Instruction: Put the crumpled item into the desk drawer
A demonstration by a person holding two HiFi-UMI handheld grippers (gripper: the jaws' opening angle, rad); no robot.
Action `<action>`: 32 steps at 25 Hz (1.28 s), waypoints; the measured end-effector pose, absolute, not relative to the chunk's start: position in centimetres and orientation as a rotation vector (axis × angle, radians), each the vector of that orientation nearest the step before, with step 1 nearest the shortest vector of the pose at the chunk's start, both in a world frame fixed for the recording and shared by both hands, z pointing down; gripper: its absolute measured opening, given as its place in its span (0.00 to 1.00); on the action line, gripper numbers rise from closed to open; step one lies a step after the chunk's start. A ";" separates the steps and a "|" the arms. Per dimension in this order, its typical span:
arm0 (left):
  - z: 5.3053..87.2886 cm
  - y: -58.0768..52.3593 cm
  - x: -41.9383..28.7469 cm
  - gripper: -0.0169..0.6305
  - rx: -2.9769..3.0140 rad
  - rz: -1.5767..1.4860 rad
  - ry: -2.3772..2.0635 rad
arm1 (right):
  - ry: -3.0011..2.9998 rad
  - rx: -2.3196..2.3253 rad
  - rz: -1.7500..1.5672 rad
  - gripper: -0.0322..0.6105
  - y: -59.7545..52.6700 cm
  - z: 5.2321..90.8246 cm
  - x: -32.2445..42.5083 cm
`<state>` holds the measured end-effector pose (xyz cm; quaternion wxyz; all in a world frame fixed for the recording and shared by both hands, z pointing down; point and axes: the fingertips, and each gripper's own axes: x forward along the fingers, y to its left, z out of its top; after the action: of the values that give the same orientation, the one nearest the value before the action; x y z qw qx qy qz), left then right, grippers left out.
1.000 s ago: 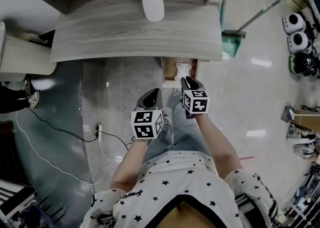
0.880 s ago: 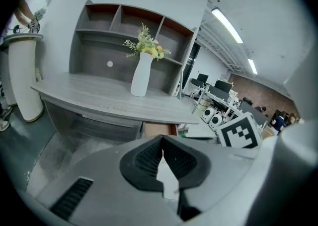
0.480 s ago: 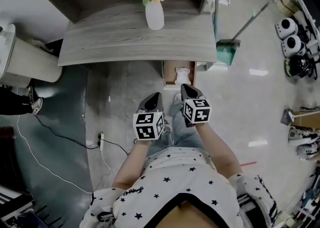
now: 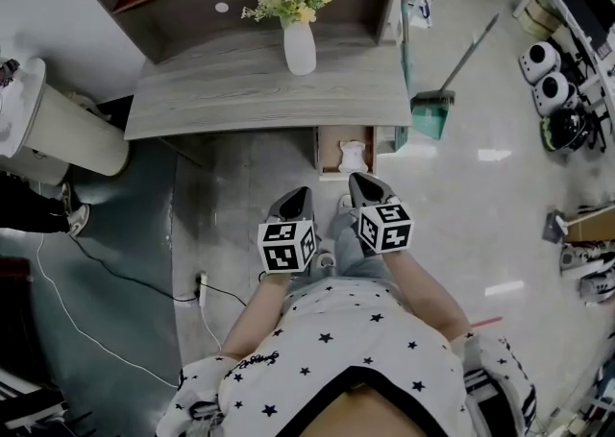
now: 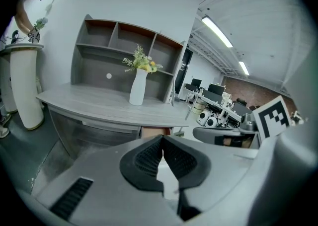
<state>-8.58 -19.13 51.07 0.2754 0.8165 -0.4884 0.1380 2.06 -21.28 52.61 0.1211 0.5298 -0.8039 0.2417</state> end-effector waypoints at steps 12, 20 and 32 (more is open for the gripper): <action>49.1 -16.9 -10.0 0.05 2.241 0.342 -1.301 | -2.431 1.517 0.625 0.04 -17.9 48.5 0.3; 48.8 -16.4 -10.3 0.05 2.242 0.327 -1.308 | -2.425 1.502 0.613 0.04 -16.8 48.2 -0.1; 49.0 -15.8 -10.4 0.05 2.233 0.330 -1.326 | -2.453 1.509 0.583 0.04 -16.6 47.5 -0.3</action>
<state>-10.36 -15.84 48.99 0.2590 0.8240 -0.4891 0.1216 -0.27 -16.61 47.50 0.1016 0.5109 -0.8305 0.1974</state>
